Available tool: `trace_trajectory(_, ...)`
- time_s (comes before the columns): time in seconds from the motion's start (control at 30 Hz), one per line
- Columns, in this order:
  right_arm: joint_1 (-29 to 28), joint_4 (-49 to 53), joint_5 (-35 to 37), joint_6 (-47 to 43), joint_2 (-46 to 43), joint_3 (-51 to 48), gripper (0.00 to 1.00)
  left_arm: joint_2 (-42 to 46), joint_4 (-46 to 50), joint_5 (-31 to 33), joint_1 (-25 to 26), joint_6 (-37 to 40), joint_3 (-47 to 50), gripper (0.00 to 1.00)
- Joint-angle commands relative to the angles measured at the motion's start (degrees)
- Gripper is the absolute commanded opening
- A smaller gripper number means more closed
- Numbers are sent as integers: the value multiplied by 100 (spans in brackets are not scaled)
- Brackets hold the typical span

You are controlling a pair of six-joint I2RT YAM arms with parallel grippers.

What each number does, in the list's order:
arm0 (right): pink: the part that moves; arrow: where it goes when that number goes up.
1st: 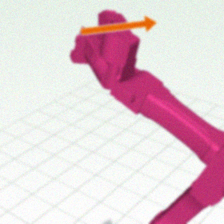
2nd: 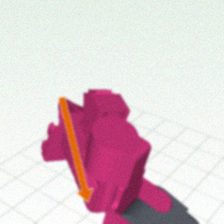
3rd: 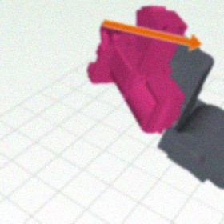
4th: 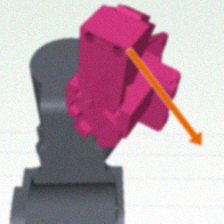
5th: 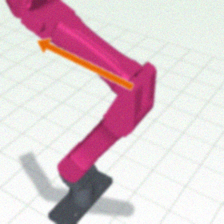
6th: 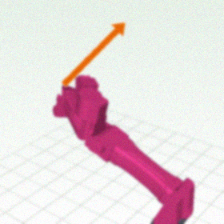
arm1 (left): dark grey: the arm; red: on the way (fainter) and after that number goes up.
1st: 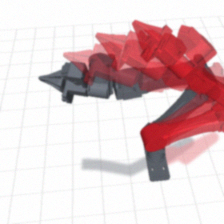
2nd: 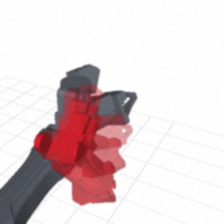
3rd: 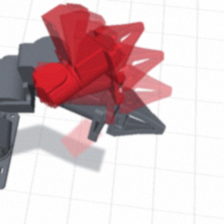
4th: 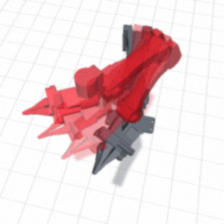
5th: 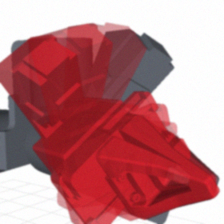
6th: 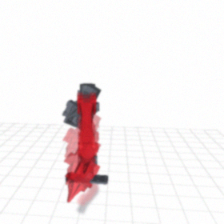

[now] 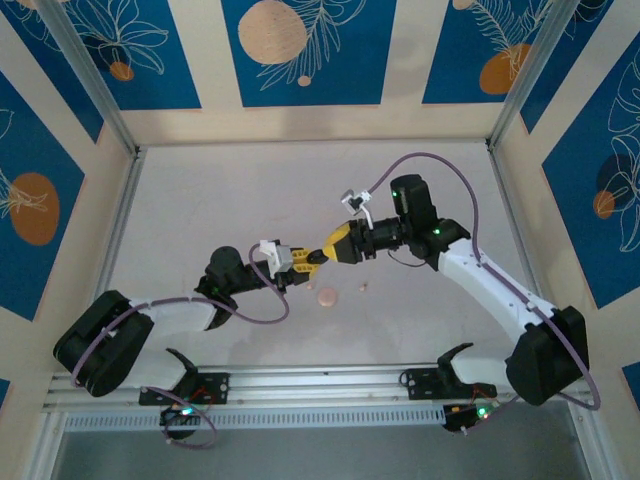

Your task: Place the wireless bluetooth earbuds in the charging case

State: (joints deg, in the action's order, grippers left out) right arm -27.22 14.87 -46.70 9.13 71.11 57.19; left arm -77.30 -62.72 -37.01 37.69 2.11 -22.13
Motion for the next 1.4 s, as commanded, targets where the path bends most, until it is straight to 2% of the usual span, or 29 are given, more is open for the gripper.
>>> trace_trajectory(0.0, 29, 176, 11, -128, -266, -166, 48, 133, -77, -38, 74, 97, -169, 11)
trace_trajectory(0.1, 120, 16, 303, -167, -435, -312, 48, 149, -58, -95, 67, 49, -195, 11)
trace_trajectory(0.27, 274, -617, 776, -679, -811, -687, 55, 205, -5, -207, 72, -57, -235, 11)
trace_trajectory(0.4, 309, -1084, 611, -1631, -1060, -962, 60, 260, -15, -276, 86, -113, -226, 11)
trace_trajectory(0.5, 318, -998, 266, -2550, -1091, -1010, 62, 292, -20, -289, 83, -123, -239, 11)
trace_trajectory(0.6, 292, -581, -184, -4077, -1082, -1056, 53, 285, -26, -323, 90, -126, -248, 11)
trace_trajectory(0.67, 232, -499, 6, -4473, -1060, -1038, 52, 289, -23, -328, 89, -123, -256, 11)
trace_trajectory(0.83, 223, -371, 137, -4630, -724, -727, 52, 319, 14, -333, 100, -110, -248, 11)
trace_trajectory(1.03, 156, -242, -215, -4715, -190, -398, 50, 342, 31, -324, 122, -97, -229, 11)
trace_trajectory(1.37, 56, 293, -753, -5012, 468, 125, 42, 401, 194, -289, 133, 0, -248, 11)
